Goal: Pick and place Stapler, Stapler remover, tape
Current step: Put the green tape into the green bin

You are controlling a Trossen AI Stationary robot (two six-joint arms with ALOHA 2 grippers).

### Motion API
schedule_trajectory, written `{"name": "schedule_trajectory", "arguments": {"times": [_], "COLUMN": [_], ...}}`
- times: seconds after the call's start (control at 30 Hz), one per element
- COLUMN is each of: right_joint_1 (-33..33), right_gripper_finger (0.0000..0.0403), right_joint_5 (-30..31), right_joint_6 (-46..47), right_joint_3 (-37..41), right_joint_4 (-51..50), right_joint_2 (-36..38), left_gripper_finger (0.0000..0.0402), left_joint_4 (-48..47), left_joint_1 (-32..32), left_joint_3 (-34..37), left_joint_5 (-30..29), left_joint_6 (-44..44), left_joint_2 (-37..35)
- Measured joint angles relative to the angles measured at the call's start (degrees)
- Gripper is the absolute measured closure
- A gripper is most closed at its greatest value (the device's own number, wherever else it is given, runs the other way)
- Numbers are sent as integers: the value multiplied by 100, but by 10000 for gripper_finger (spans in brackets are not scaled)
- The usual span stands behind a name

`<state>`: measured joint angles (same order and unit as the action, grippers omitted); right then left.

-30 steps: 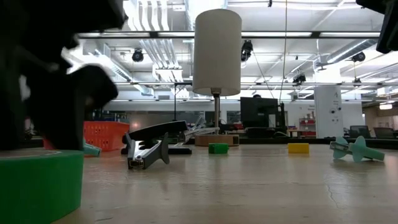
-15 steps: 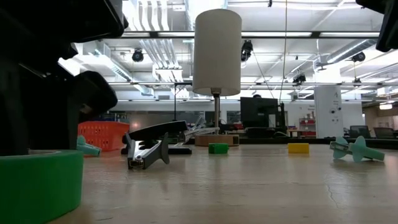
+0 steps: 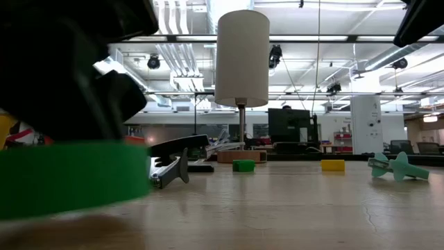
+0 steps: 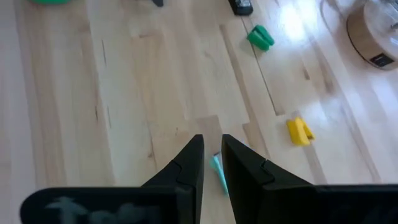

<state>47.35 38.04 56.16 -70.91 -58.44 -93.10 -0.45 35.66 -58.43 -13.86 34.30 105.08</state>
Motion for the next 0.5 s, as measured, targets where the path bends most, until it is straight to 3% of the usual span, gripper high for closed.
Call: {"name": "schedule_trajectory", "arguments": {"times": [0.17, 0.5], "right_joint_1": [0, 201], "right_gripper_finger": [351, 351], "right_joint_5": [229, 449], "right_joint_6": [-125, -961], "right_joint_3": [0, 64], "right_joint_4": [143, 1132], "right_joint_2": [0, 0], "left_gripper_finger": [327, 357], "left_joint_4": [500, 1744], "left_joint_1": [-61, -319], "left_joint_3": [-33, -247], "left_joint_5": [-524, -1725], "left_joint_6": [-373, -1550], "left_joint_2": [-3, -24]}}
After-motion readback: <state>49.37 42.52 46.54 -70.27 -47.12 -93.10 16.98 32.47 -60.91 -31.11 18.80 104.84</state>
